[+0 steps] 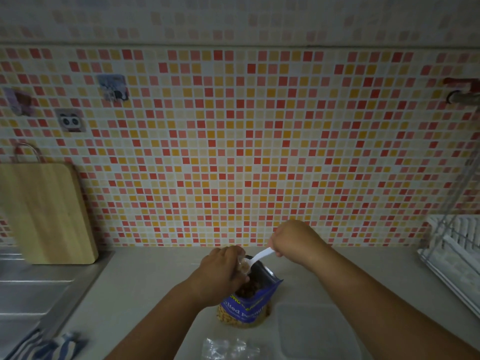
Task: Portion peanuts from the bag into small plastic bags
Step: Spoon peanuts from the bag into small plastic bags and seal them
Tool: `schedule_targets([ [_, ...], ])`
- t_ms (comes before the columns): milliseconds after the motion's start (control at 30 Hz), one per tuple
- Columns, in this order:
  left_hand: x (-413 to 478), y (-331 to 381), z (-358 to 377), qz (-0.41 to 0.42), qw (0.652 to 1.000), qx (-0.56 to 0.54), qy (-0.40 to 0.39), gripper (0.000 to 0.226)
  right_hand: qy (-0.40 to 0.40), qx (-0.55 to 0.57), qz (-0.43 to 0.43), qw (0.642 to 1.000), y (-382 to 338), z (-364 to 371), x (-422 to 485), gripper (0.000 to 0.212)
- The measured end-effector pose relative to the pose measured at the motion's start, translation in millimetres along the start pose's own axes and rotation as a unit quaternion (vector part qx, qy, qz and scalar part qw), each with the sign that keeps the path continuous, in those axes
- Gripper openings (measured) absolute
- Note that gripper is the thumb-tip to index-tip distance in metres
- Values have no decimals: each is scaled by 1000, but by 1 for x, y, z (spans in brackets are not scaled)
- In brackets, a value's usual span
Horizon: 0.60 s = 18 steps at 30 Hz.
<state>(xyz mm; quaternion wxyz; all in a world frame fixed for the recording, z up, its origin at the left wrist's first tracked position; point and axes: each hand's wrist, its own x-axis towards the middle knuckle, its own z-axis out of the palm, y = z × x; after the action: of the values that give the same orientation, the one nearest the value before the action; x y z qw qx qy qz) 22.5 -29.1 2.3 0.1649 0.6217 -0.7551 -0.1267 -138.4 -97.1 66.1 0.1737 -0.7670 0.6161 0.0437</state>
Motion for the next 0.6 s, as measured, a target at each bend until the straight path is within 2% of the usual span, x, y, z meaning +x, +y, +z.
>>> schedule_targets([
  [67,1,3,3,2,1000,-14,14,49,73,12,-54,996,-8,-3,-15,26],
  [200,0,3,9,-21,991,-123,44,46,110,-78,-143,981,-36,-21,-48,24],
  [333,-4,1,7,-50,952,-292,73,33,228,-140,-201,942,-36,-43,-74,28],
  [433,-13,-4,-2,-94,915,-383,88,32,312,-99,-172,929,-23,-45,-74,23],
  [500,-19,-6,-6,-104,877,-458,97,33,277,-87,-128,948,-16,-31,-68,26],
  [600,-26,-3,-10,-95,800,-583,104,33,166,-118,-100,974,-12,16,-57,29],
])
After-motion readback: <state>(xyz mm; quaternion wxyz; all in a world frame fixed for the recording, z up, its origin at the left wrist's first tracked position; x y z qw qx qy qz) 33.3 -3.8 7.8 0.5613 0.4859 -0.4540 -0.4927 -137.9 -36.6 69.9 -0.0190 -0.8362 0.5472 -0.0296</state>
